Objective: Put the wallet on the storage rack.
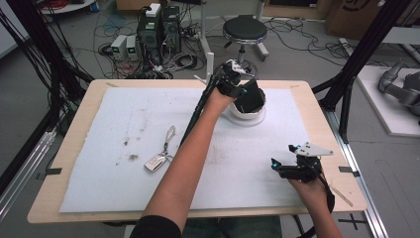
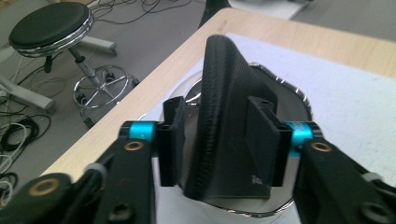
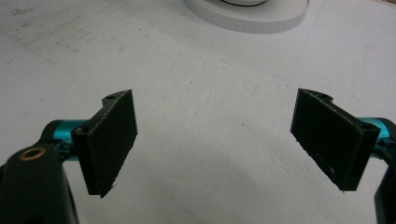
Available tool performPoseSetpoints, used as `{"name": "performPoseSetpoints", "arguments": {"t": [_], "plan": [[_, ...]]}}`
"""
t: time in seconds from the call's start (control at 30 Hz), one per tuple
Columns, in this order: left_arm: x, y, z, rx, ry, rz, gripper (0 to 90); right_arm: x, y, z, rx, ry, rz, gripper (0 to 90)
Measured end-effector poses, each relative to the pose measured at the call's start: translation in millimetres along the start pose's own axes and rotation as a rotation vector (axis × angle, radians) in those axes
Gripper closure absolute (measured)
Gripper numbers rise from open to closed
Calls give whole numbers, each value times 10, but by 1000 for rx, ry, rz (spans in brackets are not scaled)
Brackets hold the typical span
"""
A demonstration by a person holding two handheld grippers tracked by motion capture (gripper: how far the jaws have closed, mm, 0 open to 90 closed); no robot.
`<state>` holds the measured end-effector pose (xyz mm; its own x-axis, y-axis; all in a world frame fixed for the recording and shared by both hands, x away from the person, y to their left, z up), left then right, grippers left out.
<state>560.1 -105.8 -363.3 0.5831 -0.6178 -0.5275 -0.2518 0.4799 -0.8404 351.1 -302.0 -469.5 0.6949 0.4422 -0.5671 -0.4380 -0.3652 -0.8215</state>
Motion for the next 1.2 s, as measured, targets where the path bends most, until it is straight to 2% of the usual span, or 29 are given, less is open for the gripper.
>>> {"name": "performPoseSetpoints", "arguments": {"t": [0.1, 0.17, 0.37, 0.57, 0.63, 0.67, 0.7, 0.73, 0.87, 0.93, 1.0, 1.1, 1.2], "plan": [[-70, -21, -35, -19, -1, -8, 466, 4, -1, 7, 2, 1, 2, 147], [-114, -37, -84, -10, 17, -23, 460, 4, -5, 15, 2, -1, 2, 147], [-270, -77, -136, -12, 25, -47, 401, -15, -24, 0, 8, 5, -7, 147], [-448, -48, -220, 1, 68, -60, 359, 8, -38, -17, 9, 6, -8, 147], [-520, -7, -258, -6, 87, -66, 340, 8, -48, -29, 11, 7, -11, 147], [-592, 48, -302, -4, 114, -72, 337, 5, -53, -36, 15, 8, -14, 147], [-592, 48, -302, -4, 114, -72, 337, 5, -53, -36, 15, 8, -14, 147], [-662, 109, -324, -4, 126, -77, 334, -4, -61, -58, 21, 13, -20, 147], [-770, 209, -318, -12, 135, -80, 327, -6, -59, -73, 34, 16, -21, 147], [-895, 310, -306, -15, 143, -86, 317, -3, -63, -75, 29, 17, -20, 147], [-938, 348, -301, -16, 146, -84, 316, -1, -63, -77, 27, 17, -20, 147], [-1076, 461, -297, -47, 161, -78, 299, 12, -66, -78, 30, 17, -18, 147], [-1211, 556, -276, -55, 165, -85, 295, 35, -87, -65, 27, 6, -19, 146]]}}
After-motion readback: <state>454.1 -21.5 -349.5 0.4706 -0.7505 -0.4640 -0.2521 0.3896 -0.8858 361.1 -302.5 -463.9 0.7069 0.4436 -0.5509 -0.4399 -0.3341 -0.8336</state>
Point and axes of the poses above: each handheld gripper's, and its own axes: x roughly forward along the jaws, y roughly out of its underside, z roughly to its left, the point moved 7 cm from there along x, roughly forward along the jaws, and after that the axes turned 1 degree about -y, right-handed, at the moved point
